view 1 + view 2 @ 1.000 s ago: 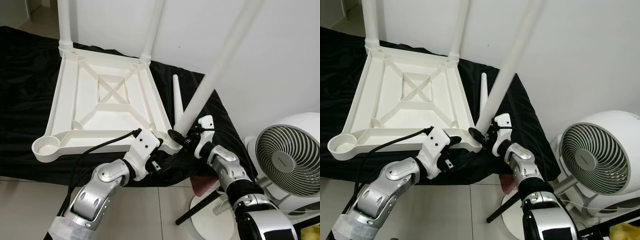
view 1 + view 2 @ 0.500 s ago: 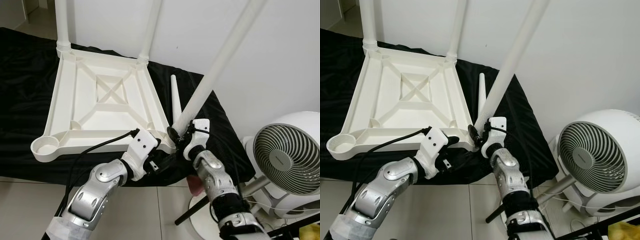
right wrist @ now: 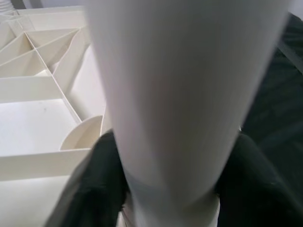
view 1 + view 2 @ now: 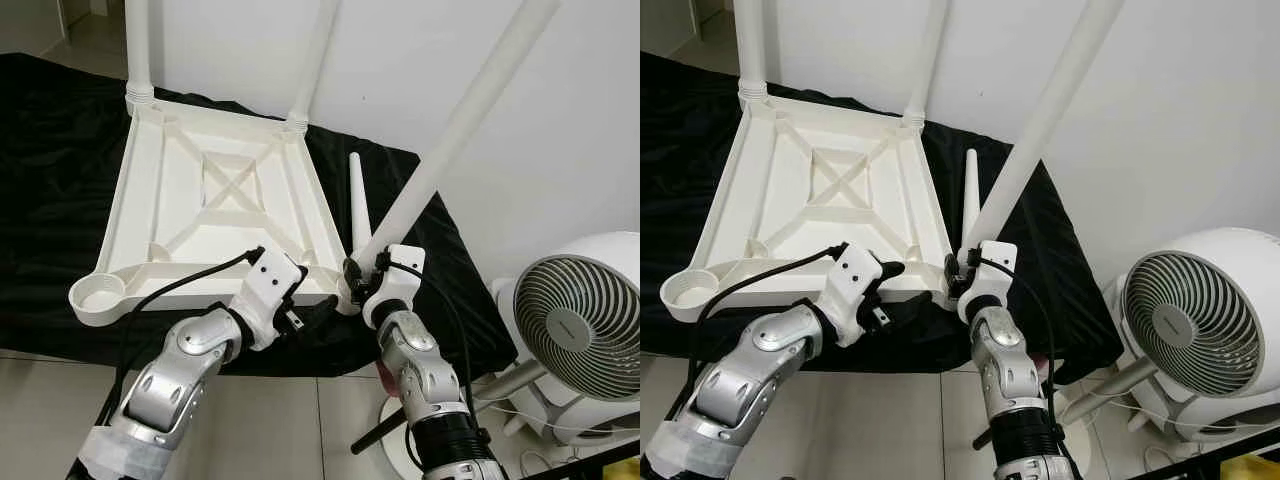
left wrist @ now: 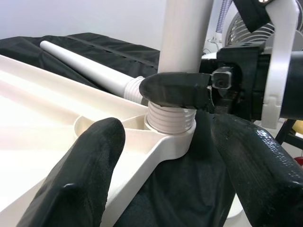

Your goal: Building children table

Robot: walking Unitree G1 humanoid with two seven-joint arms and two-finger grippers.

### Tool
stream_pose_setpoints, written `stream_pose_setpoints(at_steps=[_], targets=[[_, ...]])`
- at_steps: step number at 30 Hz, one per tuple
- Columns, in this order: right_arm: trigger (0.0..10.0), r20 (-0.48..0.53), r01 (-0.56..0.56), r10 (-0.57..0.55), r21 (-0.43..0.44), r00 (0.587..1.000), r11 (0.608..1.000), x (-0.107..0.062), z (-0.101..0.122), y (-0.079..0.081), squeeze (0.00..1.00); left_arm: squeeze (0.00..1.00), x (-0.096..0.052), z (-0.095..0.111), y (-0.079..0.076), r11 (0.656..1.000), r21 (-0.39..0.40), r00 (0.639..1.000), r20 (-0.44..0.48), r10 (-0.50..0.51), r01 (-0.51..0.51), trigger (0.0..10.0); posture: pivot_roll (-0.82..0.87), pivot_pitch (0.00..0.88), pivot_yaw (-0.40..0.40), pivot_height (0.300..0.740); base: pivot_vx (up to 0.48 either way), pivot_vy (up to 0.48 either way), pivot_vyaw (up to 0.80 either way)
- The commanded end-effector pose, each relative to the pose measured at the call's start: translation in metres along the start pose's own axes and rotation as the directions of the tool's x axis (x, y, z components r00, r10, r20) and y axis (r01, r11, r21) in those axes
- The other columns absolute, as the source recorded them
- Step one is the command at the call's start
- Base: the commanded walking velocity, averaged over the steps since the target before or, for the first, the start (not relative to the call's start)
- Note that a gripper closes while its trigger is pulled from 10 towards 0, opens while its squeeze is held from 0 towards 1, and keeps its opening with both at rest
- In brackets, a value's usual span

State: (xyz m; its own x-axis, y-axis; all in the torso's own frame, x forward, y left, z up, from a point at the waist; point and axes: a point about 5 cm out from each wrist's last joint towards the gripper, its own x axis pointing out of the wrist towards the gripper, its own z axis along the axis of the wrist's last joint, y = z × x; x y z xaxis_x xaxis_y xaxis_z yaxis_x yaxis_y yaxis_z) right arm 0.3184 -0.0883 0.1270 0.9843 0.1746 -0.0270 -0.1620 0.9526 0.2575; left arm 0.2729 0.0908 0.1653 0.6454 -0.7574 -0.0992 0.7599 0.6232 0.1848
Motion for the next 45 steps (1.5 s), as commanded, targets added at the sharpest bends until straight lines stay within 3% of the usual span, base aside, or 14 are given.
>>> stream_pose_setpoints(at_steps=[1, 5, 7, 10, 11, 17, 25, 34, 35, 37, 38, 45], targets=[[10.0, -0.02, 0.004, -0.004, 0.03, 1.0, 1.0, -0.004, -0.005, -0.009, 1.0, 0.0, 0.003, 0.001, -0.004, 0.999, 0.001, 0.999, 0.007, -0.052, 0.052, 10.0, 0.15, 0.014, -0.23, 0.74, 0.0, 0.0, 0.0], [10.0, 0.002, -0.041, 0.041, 0.029, 0.999, 0.999, -0.003, 0.002, -0.016, 1.0, 0.0, 0.003, 0.002, -0.003, 0.999, 0.002, 0.999, 0.008, -0.049, 0.049, 10.0, 0.15, 0.02, -0.232, 0.74, 0.0, 0.0, 0.0], [10.0, -0.022, -0.095, 0.094, -0.048, 0.995, 0.994, -0.002, 0.004, -0.023, 1.0, 0.0, 0.004, 0.002, -0.004, 0.999, 0.004, 0.999, 0.008, -0.049, 0.049, 10.0, 0.15, 0.024, -0.229, 0.74, 0.0, 0.0, 0.0], [10.0, -0.036, -0.114, 0.111, -0.079, 0.993, 0.99, -0.002, 0.005, -0.025, 1.0, 0.0, 0.004, 0.002, -0.004, 0.999, 0.005, 0.999, 0.009, -0.049, 0.049, 10.0, 0.15, 0.024, -0.229, 0.74, 0.0, 0.0, 0.0], [10.0, -0.05, -0.161, 0.157, -0.107, 0.986, 0.981, -0.001, 0.005, -0.032, 0.0, 0.0, 0.005, 0.003, -0.004, 0.999, 0.005, 0.999, 0.012, -0.048, 0.048, 10.0, 0.15, 0.027, -0.228, 0.74, 0.0, 0.0, 0.0], [10.0, -0.09, -0.331, 0.319, -0.215, 0.944, 0.919, 0.002, 0.01, -0.052, 0.0, 0.0, 0.007, 0.004, -0.005, 0.999, 0.005, 0.999, 0.019, -0.051, 0.05, 10.0, 0.15, 0.018, -0.225, 0.74, 0.0, 0.0, 0.0], [10.0, -0.151, -0.497, 0.473, -0.257, 0.868, 0.829, 0.014, 0.01, -0.049, 0.0, 0.0, 0.011, 0.007, -0.008, 0.998, 0.009, 0.997, 0.028, -0.069, 0.069, 10.0, 0.15, 0.014, -0.22, 0.74, 0.0, 0.0, 0.0], [10.0, -0.184, -0.554, 0.523, -0.251, 0.832, 0.794, 0.027, 0.006, -0.04, 0.0, 0.0, 0.011, 0.006, -0.012, 0.997, 0.004, 0.997, 0.028, -0.074, 0.074, 10.0, 0.18, 0.011, -0.228, 0.74, 0.0, 0.0, 0.0], [4.8, -0.191, -0.558, 0.525, -0.248, 0.83, 0.792, 0.028, 0.004, -0.039, 0.0, 0.0, 0.011, 0.005, -0.015, 0.996, -0.004, 0.996, 0.022, -0.085, 0.085, 10.0, 0.18, 0.009, -0.228, 0.74, 0.0, 0.0, 0.0], [4.8, -0.195, -0.561, 0.527, -0.248, 0.827, 0.79, 0.029, 0.003, -0.039, 0.0, 0.0, 0.01, 0.003, -0.017, 0.996, -0.009, 0.996, 0.018, -0.092, 0.093, 10.0, 0.18, 0.011, -0.228, 0.74, 0.0, 0.0, 0.0], [0.2, -0.195, -0.558, 0.523, -0.246, 0.83, 0.793, 0.03, 0.002, -0.04, 0.0, 0.0, 0.01, 0.001, -0.019, 0.995, -0.013, 0.995, 0.009, -0.1, 0.1, 10.0, 0.18, 0.009, -0.23, 0.74, 0.0, 0.0, 0.0], [0.0, -0.206, -0.541, 0.502, -0.235, 0.84, 0.808, 0.03, -0.003, -0.045, 0.0, 0.0, 0.01, -0.014, -0.023, 0.994, -0.021, 0.993, -0.044, -0.108, 0.107, 10.0, 0.18, 0.012, -0.228, 0.74, 0.0, 0.0, 0.0]])
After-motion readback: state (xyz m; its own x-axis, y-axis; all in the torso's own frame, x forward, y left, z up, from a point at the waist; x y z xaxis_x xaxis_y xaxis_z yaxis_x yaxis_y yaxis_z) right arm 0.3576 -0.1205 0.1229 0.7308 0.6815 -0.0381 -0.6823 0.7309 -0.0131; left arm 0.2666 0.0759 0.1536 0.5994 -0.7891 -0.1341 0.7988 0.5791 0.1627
